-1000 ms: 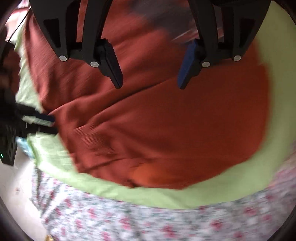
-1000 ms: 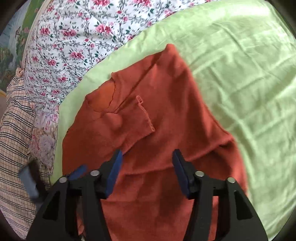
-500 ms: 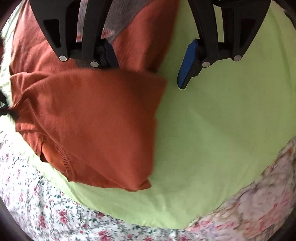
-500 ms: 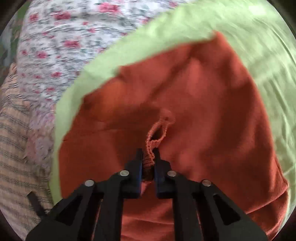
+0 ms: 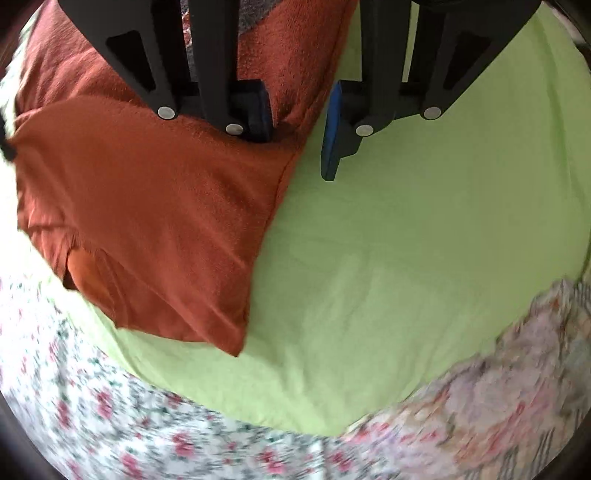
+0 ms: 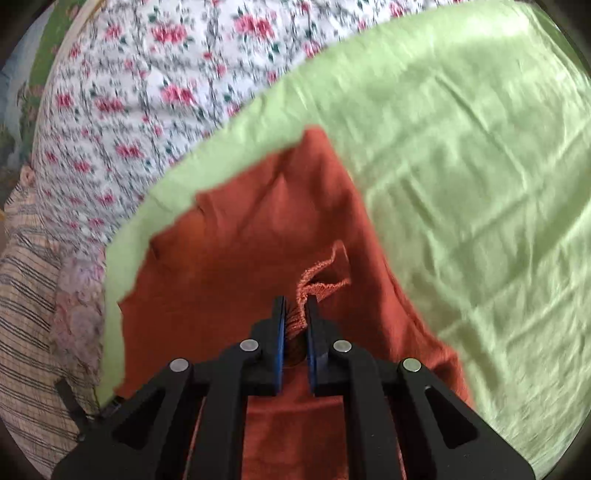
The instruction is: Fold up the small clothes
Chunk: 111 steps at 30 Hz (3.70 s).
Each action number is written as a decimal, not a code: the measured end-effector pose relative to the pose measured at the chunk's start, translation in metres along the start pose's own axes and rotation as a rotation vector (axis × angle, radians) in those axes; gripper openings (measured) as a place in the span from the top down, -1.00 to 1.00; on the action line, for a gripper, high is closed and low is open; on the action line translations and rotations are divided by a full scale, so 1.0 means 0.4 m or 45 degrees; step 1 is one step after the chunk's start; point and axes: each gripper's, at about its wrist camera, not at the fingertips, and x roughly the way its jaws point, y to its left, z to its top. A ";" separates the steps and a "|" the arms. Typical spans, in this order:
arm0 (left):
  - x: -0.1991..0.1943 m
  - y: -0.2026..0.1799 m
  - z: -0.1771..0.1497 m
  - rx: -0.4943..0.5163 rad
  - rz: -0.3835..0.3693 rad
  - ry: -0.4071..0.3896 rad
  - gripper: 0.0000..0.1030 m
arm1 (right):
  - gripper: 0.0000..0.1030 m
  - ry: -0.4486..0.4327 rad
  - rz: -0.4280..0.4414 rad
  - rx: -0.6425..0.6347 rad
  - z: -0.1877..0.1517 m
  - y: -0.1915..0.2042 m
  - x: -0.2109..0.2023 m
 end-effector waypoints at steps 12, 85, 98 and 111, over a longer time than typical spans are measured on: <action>0.039 0.096 -0.009 -0.285 -0.194 0.098 0.51 | 0.79 -0.002 -0.016 -0.148 -0.022 0.019 0.012; -0.271 0.169 -0.552 0.147 -0.400 0.321 -0.57 | -0.07 0.195 -0.214 -0.135 -0.388 -0.230 -0.413; -0.270 0.106 -0.596 0.260 -0.502 0.394 -0.32 | -0.09 0.326 0.117 -0.110 -0.520 -0.256 -0.433; -0.281 0.154 -0.578 0.225 -0.555 0.376 0.84 | 0.82 0.362 0.198 -0.074 -0.548 -0.255 -0.426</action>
